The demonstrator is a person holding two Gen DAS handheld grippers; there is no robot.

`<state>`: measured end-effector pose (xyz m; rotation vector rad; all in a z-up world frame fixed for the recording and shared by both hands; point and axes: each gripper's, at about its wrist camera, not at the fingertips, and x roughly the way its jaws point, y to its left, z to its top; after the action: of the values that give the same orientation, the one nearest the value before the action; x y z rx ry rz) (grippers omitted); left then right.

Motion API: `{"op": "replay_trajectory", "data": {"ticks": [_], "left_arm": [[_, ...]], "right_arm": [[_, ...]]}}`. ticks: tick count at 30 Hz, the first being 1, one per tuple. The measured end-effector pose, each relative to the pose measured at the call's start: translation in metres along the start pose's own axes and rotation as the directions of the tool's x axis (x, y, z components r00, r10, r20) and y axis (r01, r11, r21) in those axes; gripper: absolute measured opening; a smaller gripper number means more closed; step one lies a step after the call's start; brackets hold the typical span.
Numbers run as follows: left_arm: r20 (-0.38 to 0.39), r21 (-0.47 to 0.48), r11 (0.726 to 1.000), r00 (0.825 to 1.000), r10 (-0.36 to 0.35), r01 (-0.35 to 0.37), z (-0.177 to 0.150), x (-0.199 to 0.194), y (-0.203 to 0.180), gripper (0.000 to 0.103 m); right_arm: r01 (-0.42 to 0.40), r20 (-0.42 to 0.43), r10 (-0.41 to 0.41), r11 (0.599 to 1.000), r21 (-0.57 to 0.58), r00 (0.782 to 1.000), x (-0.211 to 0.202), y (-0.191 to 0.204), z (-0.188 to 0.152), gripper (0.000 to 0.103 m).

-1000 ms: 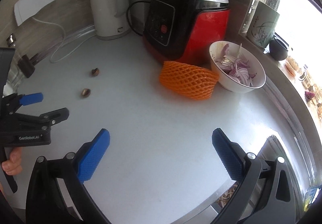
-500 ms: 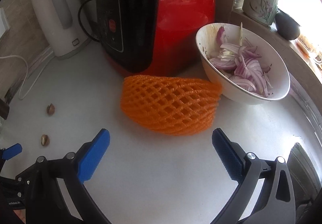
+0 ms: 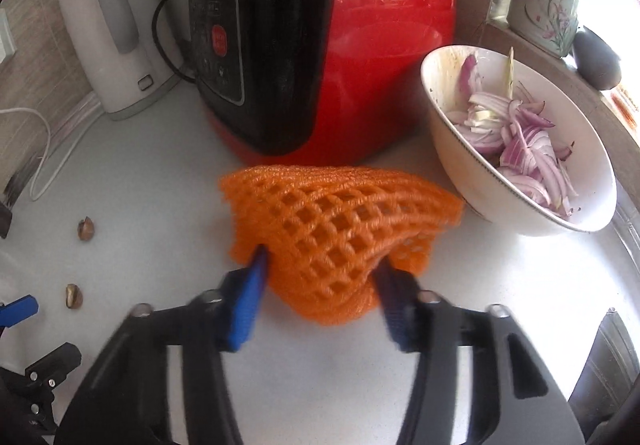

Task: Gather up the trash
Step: 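Lift the foam net with the right tool while the left tool grasps a chestnut shell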

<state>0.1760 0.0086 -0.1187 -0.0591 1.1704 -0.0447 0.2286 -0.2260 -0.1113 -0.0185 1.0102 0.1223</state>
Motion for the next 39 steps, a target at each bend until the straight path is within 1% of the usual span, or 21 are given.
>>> {"op": "replay_trajectory", "data": {"ticks": [1, 2, 4, 7, 10, 11, 13, 14, 15, 16, 18, 19, 21, 22, 23, 24, 26, 28, 29, 39], "left_arm": [[0.002, 0.003, 1.000, 1.000, 0.000, 0.000, 0.000, 0.000, -0.001, 0.095], [0.004, 0.008, 1.000, 1.000, 0.002, -0.002, 0.000, 0.000, -0.002, 0.095], [0.008, 0.018, 1.000, 1.000, 0.007, -0.007, 0.001, 0.002, -0.006, 0.095], [0.013, 0.019, 1.000, 1.000, 0.002, -0.002, 0.004, 0.003, -0.008, 0.095], [0.019, 0.014, 1.000, 1.000, -0.005, 0.005, 0.008, 0.006, -0.011, 0.095], [0.020, 0.016, 1.000, 1.000, -0.007, 0.007, 0.010, 0.007, -0.012, 0.093], [0.019, 0.026, 1.000, 1.000, 0.000, 0.000, 0.012, 0.010, -0.015, 0.086], [0.011, 0.032, 0.999, 1.000, -0.001, 0.001, 0.014, 0.013, -0.016, 0.077], [-0.001, 0.035, 0.999, 1.000, -0.005, 0.005, 0.015, 0.016, -0.017, 0.072], [-0.009, 0.033, 0.999, 1.000, -0.007, 0.007, 0.016, 0.018, -0.017, 0.070], [-0.026, 0.019, 1.000, 1.000, -0.015, 0.015, 0.019, 0.023, -0.015, 0.055], [-0.030, 0.013, 1.000, 0.999, -0.011, 0.011, 0.020, 0.025, -0.014, 0.052], [-0.025, 0.011, 1.000, 1.000, -0.004, 0.004, 0.022, 0.025, -0.015, 0.038], [-0.023, 0.011, 1.000, 1.000, 0.001, 0.000, 0.023, 0.025, -0.015, 0.033], [-0.024, 0.013, 1.000, 1.000, 0.005, -0.005, 0.024, 0.025, -0.015, 0.022], [-0.027, 0.012, 1.000, 1.000, 0.004, -0.003, 0.026, 0.026, -0.014, 0.017], [-0.032, 0.002, 1.000, 0.999, -0.012, 0.012, 0.028, 0.026, -0.012, 0.016], [-0.032, -0.003, 1.000, 0.999, -0.021, 0.021, 0.027, 0.024, -0.010, 0.011], [-0.029, -0.003, 1.000, 0.999, -0.021, 0.021, 0.026, 0.023, -0.010, 0.010], [0.007, 0.021, 1.000, 1.000, -0.011, 0.011, 0.018, 0.011, -0.013, 0.010]], "right_arm": [[-0.005, -0.002, 0.005, 1.000, -0.008, 1.000, -0.001, 0.000, -0.002, 0.025], [0.004, -0.009, -0.004, 1.000, -0.001, 1.000, -0.003, 0.001, -0.003, 0.022], [-0.010, -0.011, 0.010, 1.000, -0.012, 1.000, -0.006, 0.002, -0.006, 0.016], [-0.037, -0.011, 0.036, 0.999, -0.035, 0.999, -0.012, 0.006, -0.012, 0.013], [-0.065, -0.014, 0.064, 0.996, -0.054, 0.998, -0.017, 0.011, -0.017, 0.013], [-0.070, -0.014, 0.069, 0.996, -0.059, 0.998, -0.019, 0.013, -0.018, 0.013], [-0.077, -0.011, 0.077, 0.995, -0.067, 0.997, -0.022, 0.016, -0.021, 0.013], [-0.082, -0.011, 0.081, 0.994, -0.069, 0.997, -0.024, 0.017, -0.022, 0.013], [-0.086, -0.012, 0.085, 0.994, -0.072, 0.996, -0.026, 0.019, -0.023, 0.013], [-0.090, -0.012, 0.089, 0.993, -0.076, 0.996, -0.025, 0.022, -0.023, 0.013], [-0.094, -0.011, 0.094, 0.992, -0.081, 0.996, -0.029, 0.023, -0.026, 0.013], [-0.097, -0.011, 0.096, 0.992, -0.084, 0.995, -0.030, 0.024, -0.026, 0.013], [-0.099, -0.009, 0.099, 0.991, -0.085, 0.995, -0.031, 0.025, -0.026, 0.013], [-0.102, -0.008, 0.101, 0.991, -0.085, 0.995, -0.032, 0.024, -0.027, 0.013], [-0.104, -0.010, 0.104, 0.991, -0.086, 0.995, -0.032, 0.027, -0.026, 0.013], [-0.105, -0.008, 0.104, 0.991, -0.087, 0.995, -0.033, 0.027, -0.027, 0.013], [-0.106, -0.005, 0.106, 0.990, -0.090, 0.994, -0.035, 0.025, -0.029, 0.014], [-0.110, -0.004, 0.110, 0.990, -0.092, 0.994, -0.037, 0.025, -0.029, 0.013], [-0.111, -0.003, 0.111, 0.989, -0.096, 0.994, -0.038, 0.025, -0.029, 0.013], [-0.115, 0.002, 0.116, 0.987, -0.110, 0.993, -0.044, 0.030, -0.031, 0.014]]}}
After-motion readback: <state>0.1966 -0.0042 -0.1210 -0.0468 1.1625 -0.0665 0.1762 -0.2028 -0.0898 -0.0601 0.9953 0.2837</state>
